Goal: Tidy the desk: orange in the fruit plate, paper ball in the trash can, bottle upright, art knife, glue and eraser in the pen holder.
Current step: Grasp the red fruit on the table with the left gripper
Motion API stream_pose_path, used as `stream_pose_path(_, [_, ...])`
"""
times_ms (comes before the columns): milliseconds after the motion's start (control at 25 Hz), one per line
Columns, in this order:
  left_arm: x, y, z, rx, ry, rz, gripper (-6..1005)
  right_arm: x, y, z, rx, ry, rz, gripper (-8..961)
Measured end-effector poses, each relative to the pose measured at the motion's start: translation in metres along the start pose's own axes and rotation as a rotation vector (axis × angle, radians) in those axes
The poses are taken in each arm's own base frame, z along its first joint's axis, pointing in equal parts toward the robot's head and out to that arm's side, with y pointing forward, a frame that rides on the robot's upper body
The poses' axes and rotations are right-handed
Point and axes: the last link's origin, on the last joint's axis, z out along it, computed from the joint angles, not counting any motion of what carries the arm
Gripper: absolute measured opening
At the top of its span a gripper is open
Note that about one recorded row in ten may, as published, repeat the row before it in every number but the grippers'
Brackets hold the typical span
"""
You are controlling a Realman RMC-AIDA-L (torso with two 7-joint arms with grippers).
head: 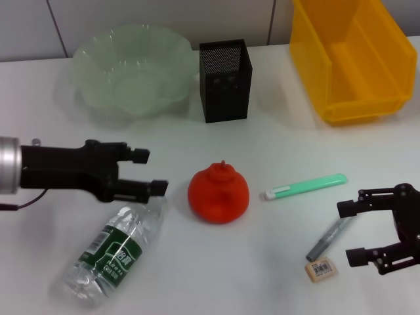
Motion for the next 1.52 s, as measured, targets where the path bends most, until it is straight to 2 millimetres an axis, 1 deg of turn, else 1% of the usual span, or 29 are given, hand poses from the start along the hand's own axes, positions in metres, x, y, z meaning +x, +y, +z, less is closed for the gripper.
stream_pose_path(120, [0.005, -0.005, 0.010, 0.031, 0.004, -0.022, 843, 0.000, 0.002, -0.004, -0.007, 0.001, 0.001, 838])
stream_pose_path(280, [0.009, -0.009, 0.019, 0.058, -0.009, -0.037, 843, -0.001, 0.004, -0.011, 0.011, 0.026, 0.022, 838])
stream_pose_path(400, [0.012, -0.010, 0.031, 0.067, -0.032, -0.040, 844, -0.001, 0.007, -0.017, 0.032, 0.055, 0.033, 838])
stream_pose_path(680, [0.018, -0.002, 0.060, 0.048, -0.065, 0.004, 843, 0.000, 0.007, -0.024, 0.064, 0.087, 0.057, 838])
stream_pose_path(880, [0.024, 0.004, 0.077, 0.032, -0.073, 0.014, 843, 0.000, 0.005, -0.025, 0.079, 0.094, 0.060, 839])
stream_pose_path(1000, [0.026, 0.005, 0.087, 0.051, -0.086, 0.022, 843, 0.000, 0.005, -0.025, 0.080, 0.096, 0.060, 839])
stream_pose_path(1320, [0.029, 0.002, 0.099, 0.089, -0.108, 0.027, 843, -0.001, 0.003, -0.031, 0.109, 0.089, 0.060, 839])
stream_pose_path(1520, [0.026, 0.001, 0.102, 0.107, -0.142, 0.031, 844, -0.003, 0.002, -0.031, 0.115, 0.094, 0.058, 839])
